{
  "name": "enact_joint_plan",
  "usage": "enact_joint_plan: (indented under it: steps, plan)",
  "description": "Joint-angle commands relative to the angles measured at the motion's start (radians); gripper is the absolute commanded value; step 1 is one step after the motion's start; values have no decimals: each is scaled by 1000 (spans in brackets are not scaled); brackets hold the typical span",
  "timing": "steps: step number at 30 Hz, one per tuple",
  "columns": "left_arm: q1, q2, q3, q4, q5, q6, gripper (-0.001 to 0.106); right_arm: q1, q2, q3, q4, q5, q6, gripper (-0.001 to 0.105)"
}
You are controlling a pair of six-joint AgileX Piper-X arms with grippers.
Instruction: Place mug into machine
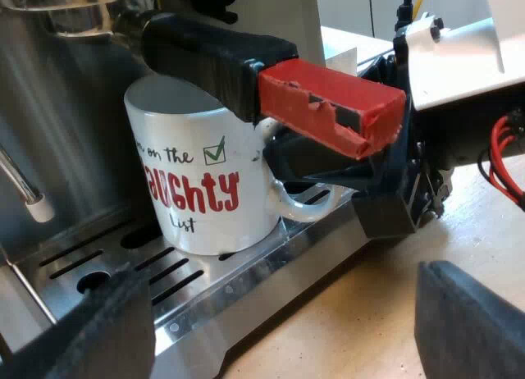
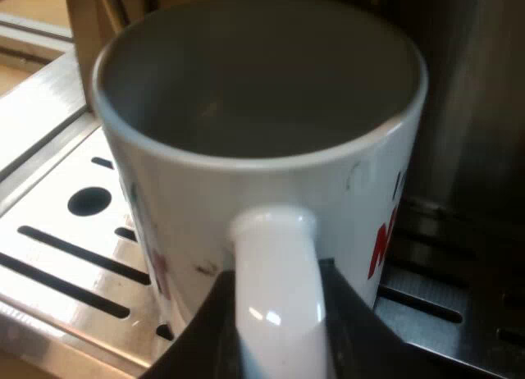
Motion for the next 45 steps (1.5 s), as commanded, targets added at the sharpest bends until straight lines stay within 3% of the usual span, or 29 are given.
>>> enact_joint_plan:
  steps: [1,4,8,17,25,29,32,45]
  plan:
    - [-4,0,-1,-16,5,-10,67,-1,-12,-12,-14,-9,-1,29]
    - [-4,0,-1,-16,5,-10,67,3,-16,-12,-23,-8,-1,43]
    - [-4,0,-1,-16,5,-10,67,20,-47,-12,1,6,-1,53]
    - [-4,0,-1,-16,5,-10,67,38,-72,54,55,48,94,54]
    - [-4,0,-1,-16,5,-10,67,7,-27,120,-117,49,84,54]
    - [-4,0,-1,-16,-1,-10,67,-10,27,107,-220,-10,69,54]
    - [-4,0,-1,-16,-48,-14,67,-9,62,77,-237,-14,69,54]
    - [-4,0,-1,-16,-47,-14,67,-9,185,-90,-236,-5,40,54]
